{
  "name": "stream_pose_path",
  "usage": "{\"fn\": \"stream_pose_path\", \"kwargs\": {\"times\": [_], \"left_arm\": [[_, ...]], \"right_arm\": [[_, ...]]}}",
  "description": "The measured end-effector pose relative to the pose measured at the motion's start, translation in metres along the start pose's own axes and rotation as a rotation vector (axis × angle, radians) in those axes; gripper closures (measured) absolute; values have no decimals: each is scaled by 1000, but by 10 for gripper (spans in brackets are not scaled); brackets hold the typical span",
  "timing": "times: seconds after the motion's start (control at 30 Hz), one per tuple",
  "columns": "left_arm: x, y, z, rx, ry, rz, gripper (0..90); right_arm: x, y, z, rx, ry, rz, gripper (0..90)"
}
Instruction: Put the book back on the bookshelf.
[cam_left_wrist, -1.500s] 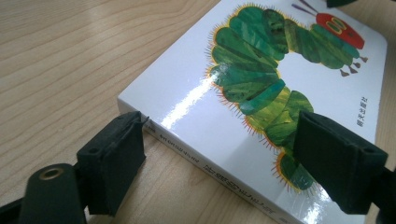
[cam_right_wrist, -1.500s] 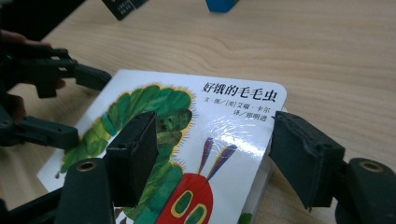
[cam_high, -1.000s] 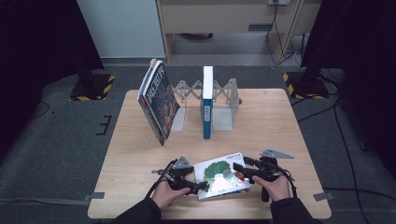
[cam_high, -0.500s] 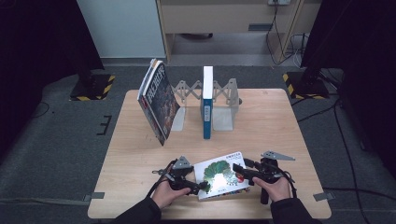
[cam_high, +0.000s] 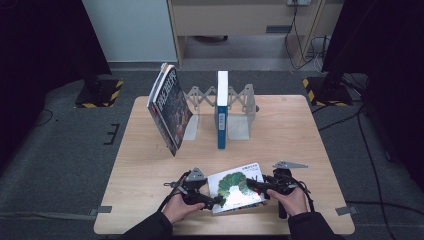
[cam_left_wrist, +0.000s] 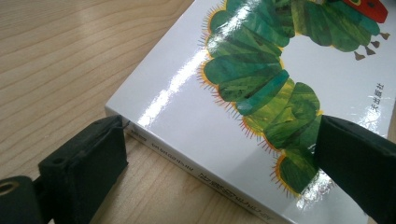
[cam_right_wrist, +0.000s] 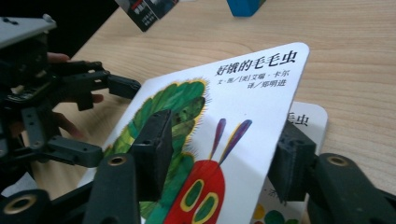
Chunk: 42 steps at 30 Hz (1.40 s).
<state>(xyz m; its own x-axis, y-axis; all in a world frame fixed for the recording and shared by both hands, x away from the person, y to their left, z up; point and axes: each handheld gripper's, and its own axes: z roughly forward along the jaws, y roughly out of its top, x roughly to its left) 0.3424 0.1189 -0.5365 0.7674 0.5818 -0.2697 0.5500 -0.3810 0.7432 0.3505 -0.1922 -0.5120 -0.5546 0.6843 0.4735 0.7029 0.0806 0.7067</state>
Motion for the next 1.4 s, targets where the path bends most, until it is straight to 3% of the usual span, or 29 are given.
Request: {"fn": "stream_pose_path", "kwargs": {"times": [0.47, 0.7, 1.0, 1.23, 1.4], "left_arm": [[2, 1, 1, -6, 5, -18, 26], [3, 1, 0, -8, 2, -18, 30], [4, 1, 0, -12, -6, -26, 33], [5, 1, 0, -21, -16, -44, 26], [8, 1, 0, -36, -49, -76, 14]], "right_arm": [[-8, 3, 7, 41, 14, 15, 543], [-8, 6, 1, -6, 52, -1, 681], [-5, 11, -7, -57, 120, 32, 802], [-1, 14, -12, -92, 149, 5, 818], [3, 17, -16, -126, 188, -22, 831]]}}
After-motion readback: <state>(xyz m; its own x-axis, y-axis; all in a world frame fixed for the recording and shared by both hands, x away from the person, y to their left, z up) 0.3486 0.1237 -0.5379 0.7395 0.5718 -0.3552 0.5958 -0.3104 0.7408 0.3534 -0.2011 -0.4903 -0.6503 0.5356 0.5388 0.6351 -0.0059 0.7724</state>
